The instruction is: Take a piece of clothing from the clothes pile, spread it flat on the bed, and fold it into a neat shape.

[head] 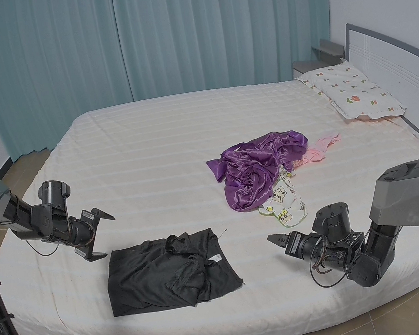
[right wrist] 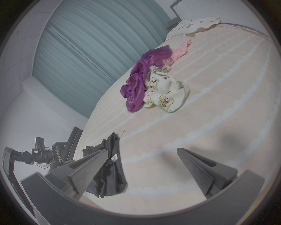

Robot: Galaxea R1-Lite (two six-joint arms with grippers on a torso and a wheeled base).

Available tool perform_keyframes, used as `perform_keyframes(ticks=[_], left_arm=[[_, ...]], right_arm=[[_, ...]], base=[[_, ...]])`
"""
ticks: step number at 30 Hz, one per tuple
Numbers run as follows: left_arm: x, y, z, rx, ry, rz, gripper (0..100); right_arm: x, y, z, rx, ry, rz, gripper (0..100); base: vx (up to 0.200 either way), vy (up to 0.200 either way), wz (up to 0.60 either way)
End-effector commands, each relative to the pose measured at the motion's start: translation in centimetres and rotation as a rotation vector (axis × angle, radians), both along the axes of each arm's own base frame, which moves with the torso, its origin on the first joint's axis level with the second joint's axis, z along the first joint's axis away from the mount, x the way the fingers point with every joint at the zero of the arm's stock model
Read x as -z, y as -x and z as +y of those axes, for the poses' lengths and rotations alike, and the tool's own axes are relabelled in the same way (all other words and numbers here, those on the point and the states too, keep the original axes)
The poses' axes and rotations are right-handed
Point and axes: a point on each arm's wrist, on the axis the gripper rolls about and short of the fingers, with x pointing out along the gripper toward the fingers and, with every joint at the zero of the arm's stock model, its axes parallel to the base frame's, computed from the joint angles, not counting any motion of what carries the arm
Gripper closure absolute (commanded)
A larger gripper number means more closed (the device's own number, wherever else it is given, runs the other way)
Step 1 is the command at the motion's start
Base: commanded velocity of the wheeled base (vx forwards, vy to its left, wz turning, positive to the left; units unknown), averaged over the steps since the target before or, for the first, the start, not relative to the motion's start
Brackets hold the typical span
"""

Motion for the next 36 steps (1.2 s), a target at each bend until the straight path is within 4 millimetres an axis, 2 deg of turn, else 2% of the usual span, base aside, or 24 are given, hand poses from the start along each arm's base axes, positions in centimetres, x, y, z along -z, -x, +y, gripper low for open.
perform_keyframes(ticks=[1, 6, 10, 17, 25, 30, 36], left_arm=[[0.3, -0.2, 0.6, -0.014, 0.001, 0.003, 0], [0.4, -0.3, 0.7, -0.017, 0.001, 0.003, 0], [0.8, -0.4, 0.8, -0.016, -0.001, 0.009, 0], [1.0, -0.4, 0.8, -0.015, -0.002, 0.012, 0], [1.1, -0.3, 0.8, -0.015, -0.005, 0.016, 0], [1.2, -0.2, 0.6, -0.015, -0.013, 0.021, 0], [1.3, -0.2, 0.6, -0.017, -0.012, 0.024, 0]], right_arm=[[-0.1, -0.3, 0.4, -0.010, 0.005, -0.018, 0], [-0.7, -1.0, 1.0, -0.015, -0.010, -0.042, 0], [-1.7, -1.9, 2.7, -0.041, -0.020, -0.044, 0], [-1.4, -2.7, 4.2, -0.052, -0.002, -0.055, 0], [-1.3, -3.1, 4.9, -0.207, 0.283, -0.172, 0], [-1.3, -3.0, 4.7, -0.295, 0.440, -0.206, 0], [-0.9, -4.5, 4.8, -0.310, 0.582, -0.239, 0]], base=[[0.000, 0.200, 0.00], [0.000, 0.200, 0.00], [0.000, 0.200, 0.00], [0.000, 0.200, 0.00], [0.000, 0.200, 0.00], [0.000, 0.000, 0.00], [0.000, 0.000, 0.00]])
